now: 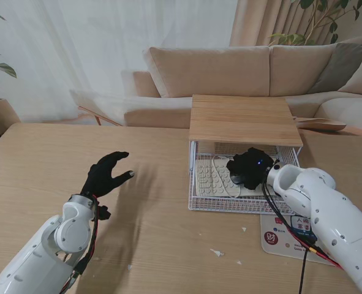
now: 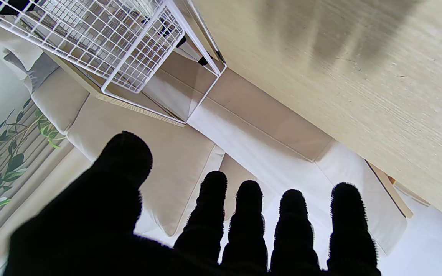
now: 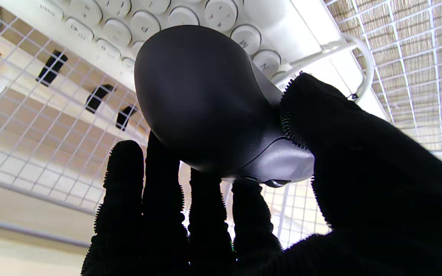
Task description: Unroll the mouse pad and set up the keyboard and mouse from the tabletop organizer
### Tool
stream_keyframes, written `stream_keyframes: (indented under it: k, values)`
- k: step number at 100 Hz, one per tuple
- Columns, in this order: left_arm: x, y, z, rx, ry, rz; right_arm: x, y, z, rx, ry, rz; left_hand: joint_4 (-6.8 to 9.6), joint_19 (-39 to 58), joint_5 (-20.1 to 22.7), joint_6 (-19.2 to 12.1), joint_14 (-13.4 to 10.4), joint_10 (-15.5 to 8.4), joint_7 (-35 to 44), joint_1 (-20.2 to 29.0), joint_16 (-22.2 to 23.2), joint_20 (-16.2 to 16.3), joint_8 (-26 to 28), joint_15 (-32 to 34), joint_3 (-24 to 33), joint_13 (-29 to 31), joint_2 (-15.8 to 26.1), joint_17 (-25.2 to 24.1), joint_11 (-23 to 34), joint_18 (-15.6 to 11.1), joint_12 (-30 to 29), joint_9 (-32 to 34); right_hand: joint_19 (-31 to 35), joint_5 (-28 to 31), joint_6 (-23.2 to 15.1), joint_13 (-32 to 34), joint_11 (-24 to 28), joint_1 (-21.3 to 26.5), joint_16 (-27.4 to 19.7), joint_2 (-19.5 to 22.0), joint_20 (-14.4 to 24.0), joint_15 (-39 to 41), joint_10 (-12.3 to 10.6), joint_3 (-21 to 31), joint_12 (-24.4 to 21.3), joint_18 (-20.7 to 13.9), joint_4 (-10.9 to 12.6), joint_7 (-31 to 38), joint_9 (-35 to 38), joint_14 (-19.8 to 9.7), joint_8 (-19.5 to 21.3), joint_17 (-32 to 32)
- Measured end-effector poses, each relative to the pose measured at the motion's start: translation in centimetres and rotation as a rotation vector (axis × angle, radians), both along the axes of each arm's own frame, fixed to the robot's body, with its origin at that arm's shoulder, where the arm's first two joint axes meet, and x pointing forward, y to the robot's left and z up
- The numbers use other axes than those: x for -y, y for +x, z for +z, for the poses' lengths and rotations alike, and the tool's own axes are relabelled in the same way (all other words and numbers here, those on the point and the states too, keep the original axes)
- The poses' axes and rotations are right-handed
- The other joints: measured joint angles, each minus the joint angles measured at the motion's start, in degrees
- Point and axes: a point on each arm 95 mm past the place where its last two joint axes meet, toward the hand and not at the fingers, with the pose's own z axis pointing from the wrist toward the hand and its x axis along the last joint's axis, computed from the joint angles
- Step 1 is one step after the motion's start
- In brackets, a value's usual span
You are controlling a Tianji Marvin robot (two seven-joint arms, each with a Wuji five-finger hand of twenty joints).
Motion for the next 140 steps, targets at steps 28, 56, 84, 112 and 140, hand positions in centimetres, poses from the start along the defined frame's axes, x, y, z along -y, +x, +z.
stream_keyframes:
  k: [28,56,84,112,140]
  values:
    - [0.0,0.0,0.0,0.000,0.000,0.000,0.1,-0.6,2.3,0.037,-0.011,0.051,0.00,0.0,0.0,0.0,0.0,0.0,0.0,0.0,0.0,0.0,0.0,0.0,0.0,0.0,0.0,0.0,0.0,0.0,0.0,0.0,0.0,0.0,0.0,0.0,0.0,0.0,-0.2,0.0,0.0,0.5,0.0,0.0,0.0,0.0,0.0,0.0,0.0,0.0,-0.1,0.0]
    - [0.1,0.0,0.0,0.000,0.000,-0.002,0.6,-2.1,4.9,0.100,-0.024,0.098,0.00,0.0,0.0,0.0,0.0,0.0,0.0,0.0,0.0,0.0,0.0,0.0,0.0,0.0,0.0,0.0,0.0,0.0,0.0,0.0,0.1,0.6,0.0,0.8,0.0,0.1,-0.4,-0.6,0.1,0.8,0.4,0.0,0.2,0.0,-0.5,0.1,0.6,0.3,-0.2,0.7]
    - [0.3,-0.1,-0.1,-0.003,0.000,-0.008,1.6,-4.7,7.9,0.199,-0.016,0.103,0.00,0.0,0.0,0.0,0.0,0.0,0.0,0.0,0.0,0.0,0.0,0.0,0.0,0.0,0.0,0.0,0.0,0.0,0.0,0.0,0.1,0.7,0.0,0.8,0.0,0.6,-0.7,-0.7,0.5,0.9,0.5,0.0,0.3,0.0,-0.6,0.1,0.6,0.5,-0.7,0.8]
    - [0.4,-0.2,-0.1,-0.002,0.000,-0.013,3.8,-8.2,9.6,0.304,-0.008,0.052,0.00,0.0,0.0,0.0,0.0,0.0,0.0,0.0,0.0,0.0,0.0,0.0,0.0,0.0,0.0,0.0,0.0,0.0,0.0,0.0,0.1,0.7,0.0,0.8,0.0,0.6,-0.8,-0.7,0.6,0.9,0.6,0.0,0.3,0.0,-0.6,0.1,0.6,0.5,-0.7,0.8]
    - [0.7,-0.3,-0.1,-0.005,0.001,-0.019,6.1,-12.1,10.1,0.387,-0.023,-0.026,0.00,0.0,0.0,0.0,0.0,0.0,0.0,0.0,0.0,0.0,0.0,0.0,0.0,0.0,0.0,0.0,0.0,0.0,0.0,0.0,0.1,0.8,0.0,1.0,0.0,0.6,-0.8,-0.7,0.6,0.9,0.7,0.0,0.3,0.1,-0.6,0.1,0.6,0.5,-0.8,1.0]
